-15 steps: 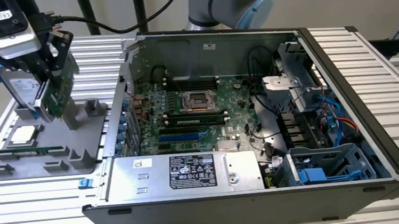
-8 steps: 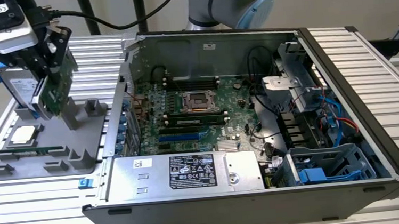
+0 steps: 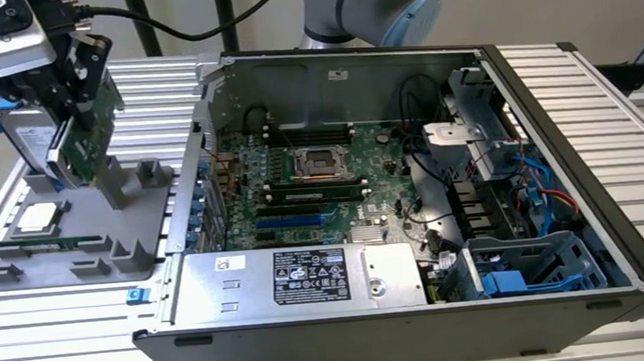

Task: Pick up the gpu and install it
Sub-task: 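Pick up the gpu and move the gpu toward the slot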

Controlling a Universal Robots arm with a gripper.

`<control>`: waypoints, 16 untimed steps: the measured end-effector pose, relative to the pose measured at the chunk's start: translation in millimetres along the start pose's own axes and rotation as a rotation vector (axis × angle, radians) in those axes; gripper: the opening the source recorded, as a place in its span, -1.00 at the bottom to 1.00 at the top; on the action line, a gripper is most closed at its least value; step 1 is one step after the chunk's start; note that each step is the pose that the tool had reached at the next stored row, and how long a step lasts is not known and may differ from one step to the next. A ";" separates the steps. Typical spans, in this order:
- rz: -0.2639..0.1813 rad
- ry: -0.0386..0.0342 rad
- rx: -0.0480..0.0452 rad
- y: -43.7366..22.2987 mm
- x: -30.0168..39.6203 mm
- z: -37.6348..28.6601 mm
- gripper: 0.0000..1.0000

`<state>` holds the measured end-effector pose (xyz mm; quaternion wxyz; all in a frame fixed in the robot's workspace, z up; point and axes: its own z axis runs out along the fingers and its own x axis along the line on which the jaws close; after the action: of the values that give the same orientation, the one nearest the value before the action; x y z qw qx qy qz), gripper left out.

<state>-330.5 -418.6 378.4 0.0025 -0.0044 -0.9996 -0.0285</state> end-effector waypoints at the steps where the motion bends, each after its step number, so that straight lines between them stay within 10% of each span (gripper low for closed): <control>1: 0.000 0.0000 0.0000 0.1 0.0 -1.0 -1.00; 16: 0.000 0.0001 0.0001 0.8 0.1 -14.2 -1.00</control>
<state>-330.5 -418.7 392.7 0.0025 -0.0044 -0.9996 -0.0285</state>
